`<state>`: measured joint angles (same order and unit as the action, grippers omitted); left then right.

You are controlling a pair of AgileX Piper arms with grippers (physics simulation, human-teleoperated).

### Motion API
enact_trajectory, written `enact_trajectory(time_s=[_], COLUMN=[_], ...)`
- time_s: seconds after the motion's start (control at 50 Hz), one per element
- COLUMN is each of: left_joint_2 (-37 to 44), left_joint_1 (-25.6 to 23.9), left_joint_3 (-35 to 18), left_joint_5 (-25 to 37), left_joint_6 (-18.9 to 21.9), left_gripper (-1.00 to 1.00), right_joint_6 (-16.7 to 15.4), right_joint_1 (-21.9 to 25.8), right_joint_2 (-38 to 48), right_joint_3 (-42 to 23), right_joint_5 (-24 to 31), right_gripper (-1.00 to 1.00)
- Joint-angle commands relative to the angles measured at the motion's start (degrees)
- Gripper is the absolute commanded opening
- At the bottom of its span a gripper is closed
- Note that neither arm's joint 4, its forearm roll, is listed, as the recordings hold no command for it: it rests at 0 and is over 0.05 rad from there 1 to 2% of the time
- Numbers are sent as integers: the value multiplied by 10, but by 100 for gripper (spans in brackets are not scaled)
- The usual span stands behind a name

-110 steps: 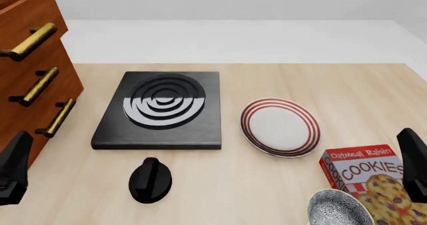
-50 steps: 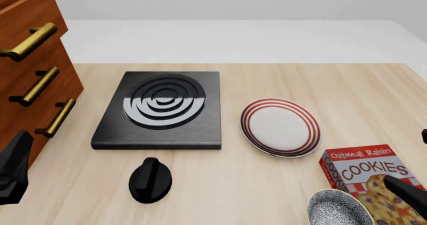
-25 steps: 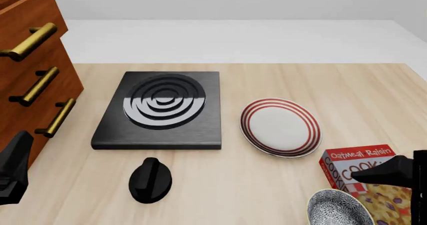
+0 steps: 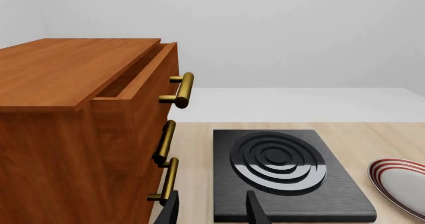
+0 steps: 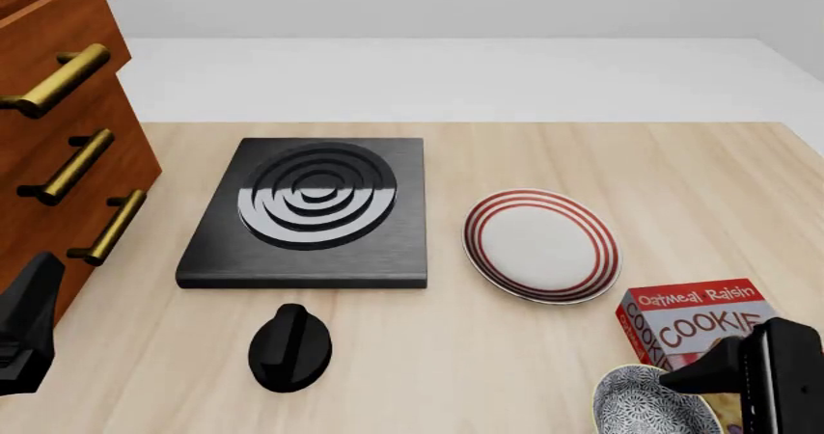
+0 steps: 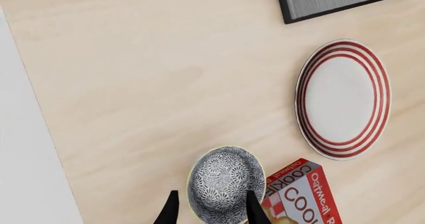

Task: Pick the akita bowl on the ramekin and place it on the plate.

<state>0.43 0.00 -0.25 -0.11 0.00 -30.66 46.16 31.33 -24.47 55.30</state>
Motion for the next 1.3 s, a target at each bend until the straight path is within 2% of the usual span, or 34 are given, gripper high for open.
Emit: enact_trajectory(time_s=[0.02,0.1,0.24,0.36,0.38,0.46,0.56,0.58,0.66,0.78,0.84,0.9,1.02,1.08,1.18,1.2,1.24,1.3], left_joint_2=[0,0,0,0,0,0,0,0,0,0,0,0,0,0,0,0,0,0], left_joint_1=[0,0,0,0,0,0,0,0,0,0,0,0,0,0,0,0,0,0], left_joint_3=[0,0,0,0,0,0,0,0,0,0,0,0,0,0,0,0,0,0], left_joint_5=[0,0,0,0,0,0,0,0,0,0,0,0,0,0,0,0,0,0], left_joint_6=[0,0,0,0,0,0,0,0,0,0,0,0,0,0,0,0,0,0], left_gripper=[100,100,100,100,100,100,100,100,100,100,100,100,100,100,100,100,100,100], right_joint_6=[18,14,-14,-16,-28,-15,-17,-37,-30,-47,-42,-38,-39,-59,-60,-68,-98,-95], right_joint_1=[14,12,-8,-17,-25,-17,-18,-32,-21,-34,-31,-30,-35,-52,-48,-53,-70,-62], right_joint_2=[19,18,6,9,1,17,23,11,23,37,63,76,73,46,43,27,-15,-21], right_joint_3=[24,39,57,66,74,78,87,98,107,118,138,144,150,162,163,158,151,124], right_joint_5=[-21,-27,-22,-28,-26,-44,-54,-50,-63,-91,-129,-145,-145,-131,-127,-116,-84,-59], right_gripper=[100,100,100,100,100,100,100,100,100,100,100,100,100,100,100,-100,-100,-100])
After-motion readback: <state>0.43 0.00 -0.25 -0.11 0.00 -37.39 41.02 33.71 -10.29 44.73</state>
